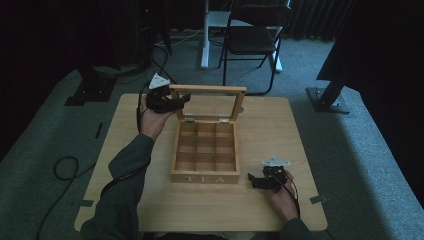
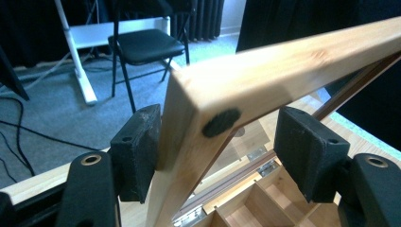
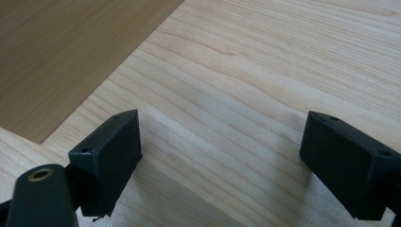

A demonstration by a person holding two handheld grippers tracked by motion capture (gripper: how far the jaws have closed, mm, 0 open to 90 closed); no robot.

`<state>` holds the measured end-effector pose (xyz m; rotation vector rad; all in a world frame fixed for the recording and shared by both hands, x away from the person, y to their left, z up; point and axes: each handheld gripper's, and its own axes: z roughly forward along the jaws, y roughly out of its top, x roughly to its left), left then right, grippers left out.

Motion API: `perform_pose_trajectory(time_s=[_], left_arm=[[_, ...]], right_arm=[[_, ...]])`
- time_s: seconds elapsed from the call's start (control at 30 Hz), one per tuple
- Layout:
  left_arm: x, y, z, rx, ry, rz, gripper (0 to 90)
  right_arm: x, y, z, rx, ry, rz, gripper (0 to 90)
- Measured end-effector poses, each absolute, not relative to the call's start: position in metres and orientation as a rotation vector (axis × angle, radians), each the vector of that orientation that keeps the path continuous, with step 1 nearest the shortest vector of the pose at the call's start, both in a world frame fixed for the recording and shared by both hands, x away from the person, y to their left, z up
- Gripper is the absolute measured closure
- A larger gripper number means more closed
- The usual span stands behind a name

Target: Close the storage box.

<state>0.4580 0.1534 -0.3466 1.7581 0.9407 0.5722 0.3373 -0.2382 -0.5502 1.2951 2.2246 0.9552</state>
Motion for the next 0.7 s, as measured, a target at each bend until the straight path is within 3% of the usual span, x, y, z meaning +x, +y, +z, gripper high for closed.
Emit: perform_pose_trajectory(time_s=[0.17,0.7], left_arm=[[0.443,0.149,-0.344,1.779,0.94,0.621,32.5],[0.423,0.15,-0.35,1.802,0.994,0.561,28.8]], right_arm=[[0.337,-0.238,-0.55,1.294,2.224,0.955,13.0],[0.337,-0.237,-0.55,1.301,2.219,0.954,13.0]])
